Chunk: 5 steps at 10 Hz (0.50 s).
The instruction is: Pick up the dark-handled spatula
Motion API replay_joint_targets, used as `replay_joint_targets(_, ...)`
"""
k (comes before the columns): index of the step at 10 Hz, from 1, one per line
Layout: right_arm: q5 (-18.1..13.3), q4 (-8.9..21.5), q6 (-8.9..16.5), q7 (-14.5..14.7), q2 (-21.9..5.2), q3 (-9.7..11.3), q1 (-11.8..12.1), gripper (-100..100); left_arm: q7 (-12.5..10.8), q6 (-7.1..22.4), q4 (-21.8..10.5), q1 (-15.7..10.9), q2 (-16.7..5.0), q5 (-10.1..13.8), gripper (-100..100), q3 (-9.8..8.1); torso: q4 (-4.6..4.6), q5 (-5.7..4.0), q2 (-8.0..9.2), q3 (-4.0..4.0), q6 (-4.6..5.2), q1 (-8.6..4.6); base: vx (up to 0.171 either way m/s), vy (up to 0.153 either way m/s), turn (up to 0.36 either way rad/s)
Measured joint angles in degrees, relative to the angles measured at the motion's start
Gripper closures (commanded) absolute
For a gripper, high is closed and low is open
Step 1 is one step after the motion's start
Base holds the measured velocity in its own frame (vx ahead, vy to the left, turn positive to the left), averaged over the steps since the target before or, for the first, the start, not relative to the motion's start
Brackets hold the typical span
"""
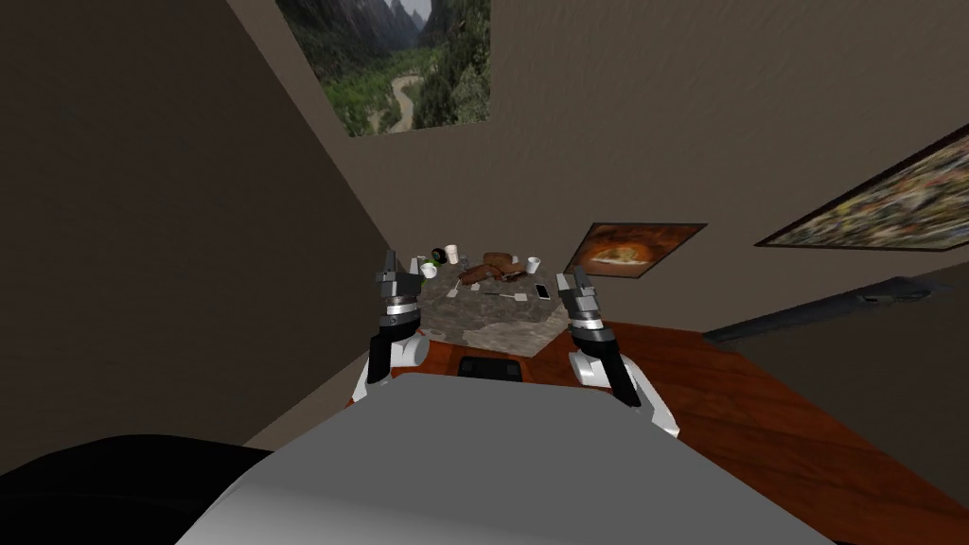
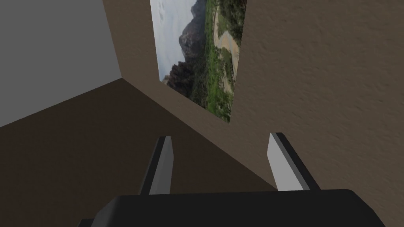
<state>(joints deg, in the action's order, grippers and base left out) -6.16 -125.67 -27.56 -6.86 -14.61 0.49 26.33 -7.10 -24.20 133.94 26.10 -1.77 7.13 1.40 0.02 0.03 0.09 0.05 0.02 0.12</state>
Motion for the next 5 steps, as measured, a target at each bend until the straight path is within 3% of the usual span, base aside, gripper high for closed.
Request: replay_joint_targets(5,-1.6,3.0,-0.8,0.1,-8.1,0.1,-2.7,-100,0.0,0.0,0.0,0.0,0.0,0.0,0,0.0,0.0,-0.01,-0.01,-0.01,-0.04,-0.01,-0.02,0.033,0.161)
